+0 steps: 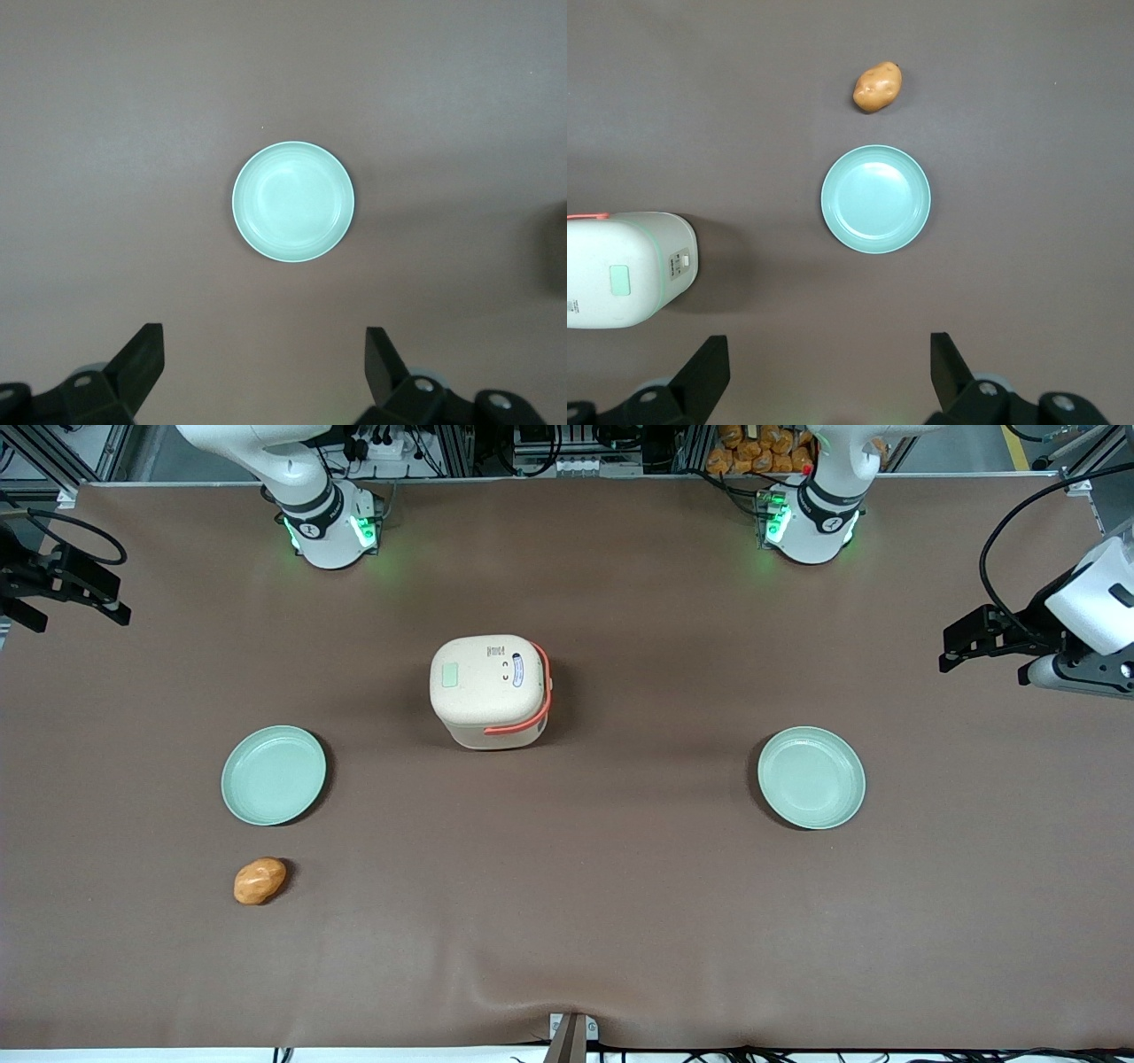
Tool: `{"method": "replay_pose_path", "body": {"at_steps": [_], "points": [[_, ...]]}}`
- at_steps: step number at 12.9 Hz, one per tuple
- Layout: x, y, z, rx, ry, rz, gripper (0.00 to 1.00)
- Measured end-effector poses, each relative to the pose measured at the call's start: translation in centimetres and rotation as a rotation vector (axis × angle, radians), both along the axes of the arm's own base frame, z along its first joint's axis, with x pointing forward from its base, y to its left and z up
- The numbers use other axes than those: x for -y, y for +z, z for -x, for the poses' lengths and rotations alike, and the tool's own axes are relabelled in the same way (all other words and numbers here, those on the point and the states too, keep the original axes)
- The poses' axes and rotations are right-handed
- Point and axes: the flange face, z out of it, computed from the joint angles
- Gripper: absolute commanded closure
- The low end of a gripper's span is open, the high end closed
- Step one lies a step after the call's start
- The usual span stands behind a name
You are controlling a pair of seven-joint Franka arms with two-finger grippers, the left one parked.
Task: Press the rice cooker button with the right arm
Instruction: 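Move the right gripper from rest toward the cream rice cooker, then lower the closed right gripper over the cooker's green button panel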
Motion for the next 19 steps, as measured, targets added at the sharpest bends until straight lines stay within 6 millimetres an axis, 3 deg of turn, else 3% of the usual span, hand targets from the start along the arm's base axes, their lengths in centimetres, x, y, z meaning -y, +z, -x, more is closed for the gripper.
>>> {"method": "replay_pose_path", "body": {"at_steps": [2, 5, 7, 8, 12, 15, 19], "points": [[-1.1, 0.0, 0.0, 0.001, 0.019, 0.0, 0.0], [-6.1, -0.1, 0.3, -0.003, 0.023, 0.005, 0.6], [-10.6, -0.6, 0.7, -0.014, 0.024, 0.013, 0.91], [-12.7, -1.1, 0.9, -0.017, 0.019, 0.017, 1.0], [-19.7, -4.4, 1.6, -0.029, -0.007, 0.028, 1.0], [-22.5, -6.6, 2.0, -0.038, -0.009, 0.033, 1.0], [-25.0, -11.6, 2.7, -0.079, -0.012, 0.053, 1.0]]}}
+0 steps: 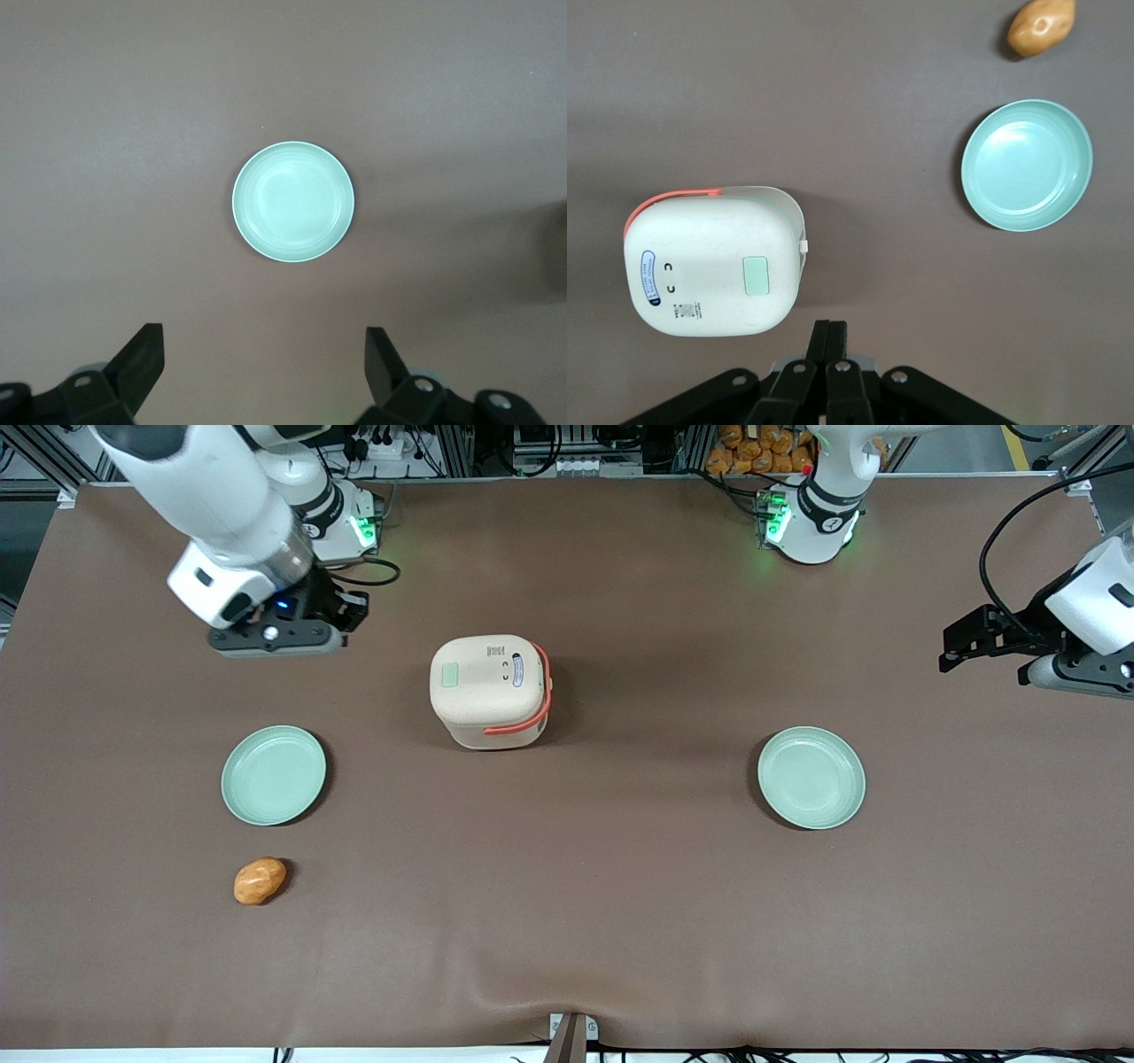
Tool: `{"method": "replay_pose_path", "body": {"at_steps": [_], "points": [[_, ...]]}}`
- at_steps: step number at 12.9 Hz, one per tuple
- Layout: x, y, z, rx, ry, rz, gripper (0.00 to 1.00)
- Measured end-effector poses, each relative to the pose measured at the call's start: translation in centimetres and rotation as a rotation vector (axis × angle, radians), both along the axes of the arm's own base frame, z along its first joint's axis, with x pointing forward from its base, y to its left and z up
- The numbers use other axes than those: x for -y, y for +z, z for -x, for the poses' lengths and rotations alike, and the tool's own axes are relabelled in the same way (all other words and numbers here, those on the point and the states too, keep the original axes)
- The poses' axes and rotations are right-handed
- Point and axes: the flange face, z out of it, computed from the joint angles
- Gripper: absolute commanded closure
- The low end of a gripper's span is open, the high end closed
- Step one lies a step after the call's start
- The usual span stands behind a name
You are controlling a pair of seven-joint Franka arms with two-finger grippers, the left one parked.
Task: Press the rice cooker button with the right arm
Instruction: 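Lower the closed right gripper over the cooker's green button panel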
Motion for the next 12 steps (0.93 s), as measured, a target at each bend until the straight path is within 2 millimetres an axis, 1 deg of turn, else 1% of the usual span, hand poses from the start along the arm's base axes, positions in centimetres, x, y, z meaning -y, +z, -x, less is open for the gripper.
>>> {"method": "replay_pose_path", "body": {"at_steps": [3, 5, 7, 10, 12], "points": [[-1.6, -3.7, 0.8, -0.011, 0.002, 0.009, 1.0], [-3.5, -5.9, 1.8, -0.008, -0.031, 0.013, 1.0], [-5.4, -7.6, 2.5, -0.008, -0.054, 0.013, 1.0], [-6.6, -9.7, 2.7, -0.008, -0.087, 0.01, 1.0], [-7.1, -10.8, 3.0, -0.016, -0.092, 0.013, 1.0]]}}
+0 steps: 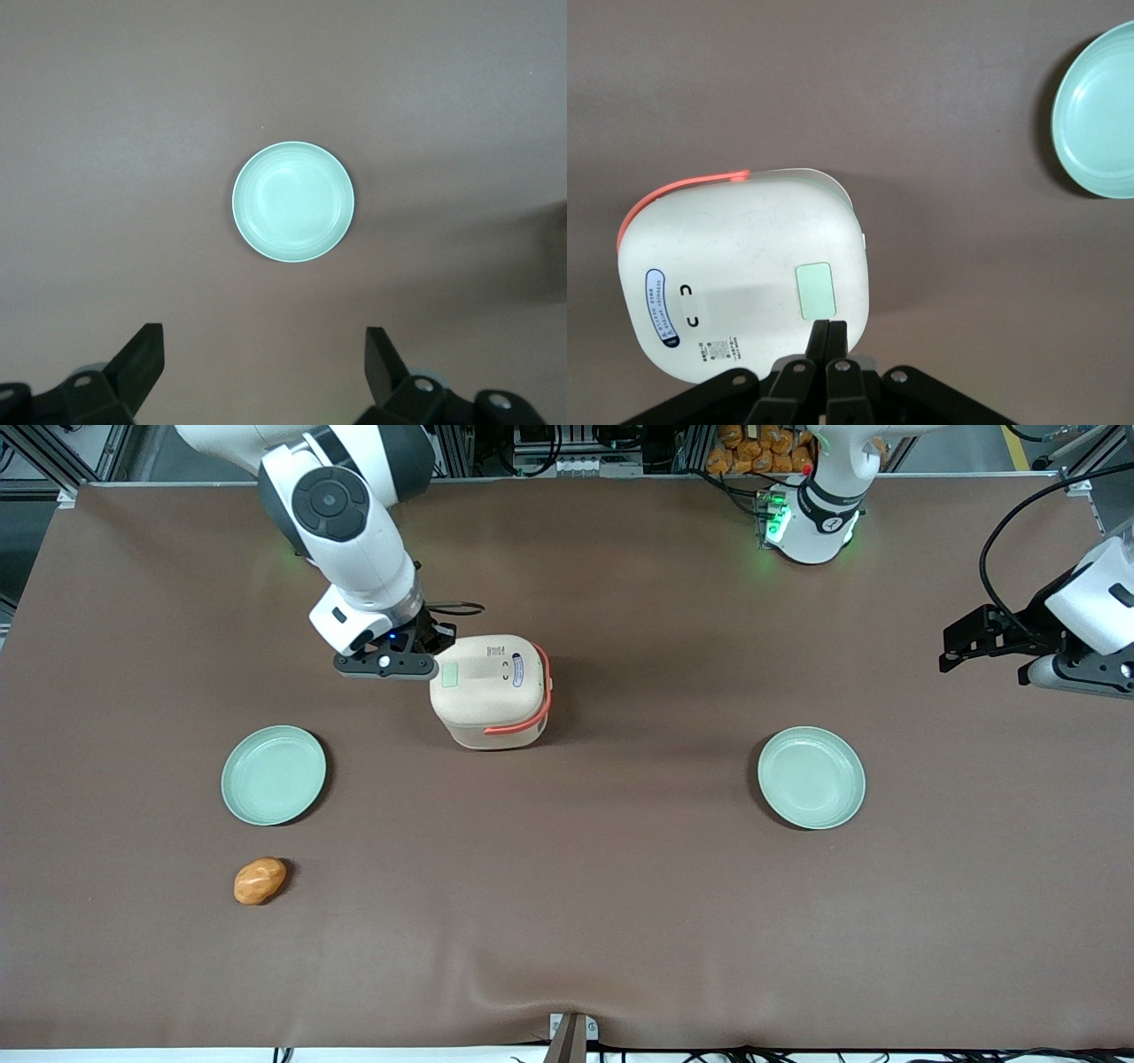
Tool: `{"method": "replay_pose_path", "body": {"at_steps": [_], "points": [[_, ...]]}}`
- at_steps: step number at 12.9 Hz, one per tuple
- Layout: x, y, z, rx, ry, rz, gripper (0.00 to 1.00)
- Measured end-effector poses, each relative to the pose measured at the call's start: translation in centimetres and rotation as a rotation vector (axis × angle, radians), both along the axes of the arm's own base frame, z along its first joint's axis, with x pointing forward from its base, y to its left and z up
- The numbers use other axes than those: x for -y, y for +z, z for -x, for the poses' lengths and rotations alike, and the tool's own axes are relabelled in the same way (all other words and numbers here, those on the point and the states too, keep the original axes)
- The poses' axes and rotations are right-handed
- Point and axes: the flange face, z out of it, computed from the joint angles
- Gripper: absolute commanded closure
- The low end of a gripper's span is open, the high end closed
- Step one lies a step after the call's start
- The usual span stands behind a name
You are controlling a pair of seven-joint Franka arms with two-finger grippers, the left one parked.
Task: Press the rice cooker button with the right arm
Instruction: 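Lower the closed right gripper over the cooker's green button panel, then press down on the green button with the right gripper fingertips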
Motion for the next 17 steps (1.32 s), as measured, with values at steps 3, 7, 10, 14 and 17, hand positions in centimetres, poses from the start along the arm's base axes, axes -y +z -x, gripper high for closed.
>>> {"method": "replay_pose_path", "body": {"at_steps": [3, 7, 10, 14, 17], "points": [[-0.3, -2.0, 0.0, 0.0, -0.012, -0.005, 1.0], [-0.3, -4.1, 0.5, -0.025, -0.017, 0.009, 1.0], [-0.2, -4.6, 0.7, -0.031, -0.016, 0.013, 1.0], [-0.7, -4.8, 1.1, -0.027, -0.006, 0.011, 1.0], [-1.1, -5.9, 1.3, -0.03, -0.012, 0.01, 1.0]]}}
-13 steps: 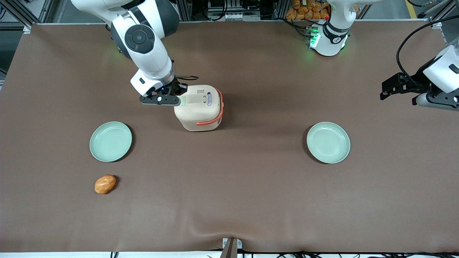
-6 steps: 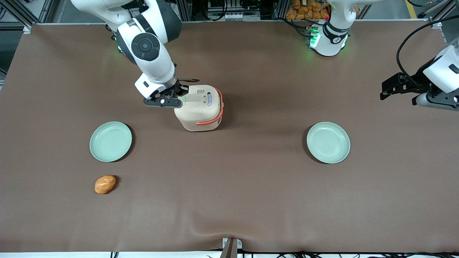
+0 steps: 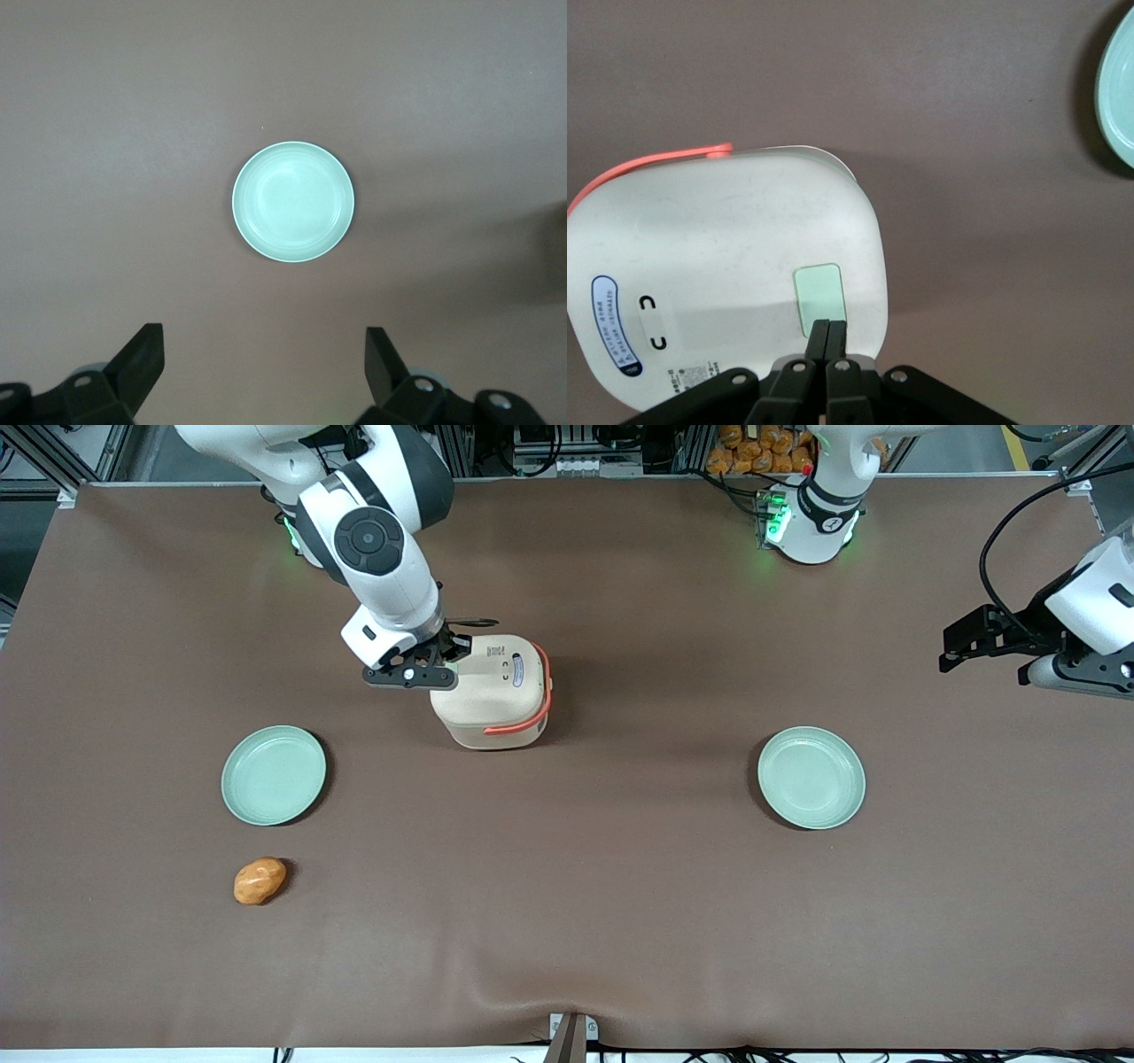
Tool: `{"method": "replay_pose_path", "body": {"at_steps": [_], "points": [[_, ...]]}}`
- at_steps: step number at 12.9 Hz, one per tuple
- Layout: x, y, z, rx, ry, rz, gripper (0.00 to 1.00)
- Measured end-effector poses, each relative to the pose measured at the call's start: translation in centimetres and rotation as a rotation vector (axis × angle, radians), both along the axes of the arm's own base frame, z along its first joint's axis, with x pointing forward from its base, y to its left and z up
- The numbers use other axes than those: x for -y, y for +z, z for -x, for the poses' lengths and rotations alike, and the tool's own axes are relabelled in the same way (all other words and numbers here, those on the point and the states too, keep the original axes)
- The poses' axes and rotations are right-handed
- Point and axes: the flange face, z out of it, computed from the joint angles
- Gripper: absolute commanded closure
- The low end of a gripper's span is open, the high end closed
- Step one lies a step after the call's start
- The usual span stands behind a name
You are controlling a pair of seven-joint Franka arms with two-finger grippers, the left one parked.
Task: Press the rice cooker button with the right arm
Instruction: 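Press down on the green button with the right gripper fingertips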
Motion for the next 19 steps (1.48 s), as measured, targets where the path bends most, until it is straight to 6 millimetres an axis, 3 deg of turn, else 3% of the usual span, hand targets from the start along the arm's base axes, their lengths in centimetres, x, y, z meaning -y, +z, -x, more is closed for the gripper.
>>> {"method": "replay_pose_path", "body": {"at_steps": [3, 19], "points": [[-0.5, -1.4, 0.0, -0.009, -0.018, 0.001, 1.0], [-0.8, -3.0, 0.2, -0.012, -0.023, 0.0, 1.0]]}}
